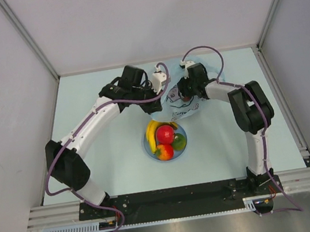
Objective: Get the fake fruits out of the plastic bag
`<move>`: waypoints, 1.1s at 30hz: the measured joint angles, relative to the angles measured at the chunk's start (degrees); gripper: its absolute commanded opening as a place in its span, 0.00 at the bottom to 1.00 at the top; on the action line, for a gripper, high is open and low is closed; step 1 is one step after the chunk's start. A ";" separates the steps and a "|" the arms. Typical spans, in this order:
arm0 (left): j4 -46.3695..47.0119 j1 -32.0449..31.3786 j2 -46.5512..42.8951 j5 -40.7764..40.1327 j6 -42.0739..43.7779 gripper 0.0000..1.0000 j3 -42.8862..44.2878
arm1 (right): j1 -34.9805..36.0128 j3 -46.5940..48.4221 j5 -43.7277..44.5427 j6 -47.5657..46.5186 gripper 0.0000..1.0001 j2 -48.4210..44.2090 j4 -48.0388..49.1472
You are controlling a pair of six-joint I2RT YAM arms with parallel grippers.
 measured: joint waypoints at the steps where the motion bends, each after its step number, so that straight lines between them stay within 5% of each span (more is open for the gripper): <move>1: 0.00 -0.02 0.00 -0.04 0.20 0.00 0.00 | 0.00 0.15 0.04 -0.68 0.58 -0.02 0.00; 8: 0.04 -0.02 0.00 -0.07 0.33 0.00 0.00 | -0.37 -0.81 -3.10 -2.75 0.43 -6.03 -1.64; 21: 0.20 -0.02 0.70 0.07 0.31 0.00 0.20 | 5.03 -27.36 -15.47 -6.95 0.42 -49.03 -3.06; 33: -0.02 -0.02 2.89 -0.15 0.31 0.00 3.63 | 12.85 -33.59 -23.80 -14.08 0.48 -50.23 -8.81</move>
